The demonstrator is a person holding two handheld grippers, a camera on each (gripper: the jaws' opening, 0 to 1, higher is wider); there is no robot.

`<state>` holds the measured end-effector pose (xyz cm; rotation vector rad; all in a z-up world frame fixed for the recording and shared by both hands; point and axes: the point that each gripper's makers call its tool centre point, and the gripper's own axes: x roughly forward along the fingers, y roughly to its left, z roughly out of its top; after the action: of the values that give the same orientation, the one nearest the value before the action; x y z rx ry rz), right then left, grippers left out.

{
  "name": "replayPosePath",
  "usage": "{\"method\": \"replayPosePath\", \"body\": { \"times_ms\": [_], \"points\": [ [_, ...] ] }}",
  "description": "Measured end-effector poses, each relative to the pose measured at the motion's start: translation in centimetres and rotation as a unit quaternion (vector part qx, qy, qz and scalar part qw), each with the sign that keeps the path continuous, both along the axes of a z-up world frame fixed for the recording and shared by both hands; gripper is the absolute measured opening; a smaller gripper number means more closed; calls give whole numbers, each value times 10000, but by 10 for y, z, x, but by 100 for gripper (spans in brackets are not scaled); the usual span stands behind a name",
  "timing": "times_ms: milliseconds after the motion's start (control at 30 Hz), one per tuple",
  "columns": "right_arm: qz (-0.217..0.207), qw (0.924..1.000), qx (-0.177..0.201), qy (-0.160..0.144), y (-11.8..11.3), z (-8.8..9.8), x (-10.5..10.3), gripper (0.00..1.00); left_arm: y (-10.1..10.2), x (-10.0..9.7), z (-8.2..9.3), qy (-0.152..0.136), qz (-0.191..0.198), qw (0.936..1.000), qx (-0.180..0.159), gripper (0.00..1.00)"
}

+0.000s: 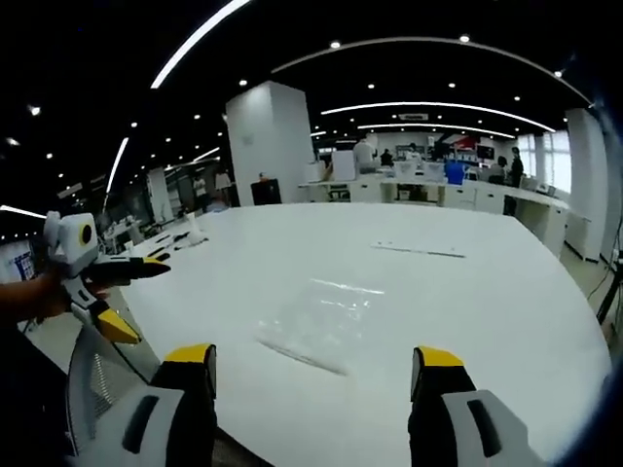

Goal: Open the resealable bag by pulling the two sides of the seal apart until the entire bag opening is separated and visibly accessible.

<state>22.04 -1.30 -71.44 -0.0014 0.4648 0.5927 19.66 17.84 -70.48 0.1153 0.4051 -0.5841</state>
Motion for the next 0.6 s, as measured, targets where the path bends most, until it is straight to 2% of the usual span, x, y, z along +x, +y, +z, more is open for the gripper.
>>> {"method": "replayPosePath", "body": {
  "times_ms": [167, 400, 500, 600],
  "points": [
    [-55, 9999, 27, 97, -2, -4, -6, 82, 4, -1, 5, -21, 117, 9998, -146, 99],
    [-127, 9998, 80, 127, -2, -6, -9, 83, 8, -1, 3, -27, 183, 9996, -202, 99],
    [-162, 9997, 141, 137, -1, -5, -11, 84, 12, 0, 2, -78, 259, 9996, -128, 99],
    [-170, 9996, 138, 160, -2, -7, -14, 84, 13, -1, 3, -112, 302, 9992, -225, 99]
  ]
}}
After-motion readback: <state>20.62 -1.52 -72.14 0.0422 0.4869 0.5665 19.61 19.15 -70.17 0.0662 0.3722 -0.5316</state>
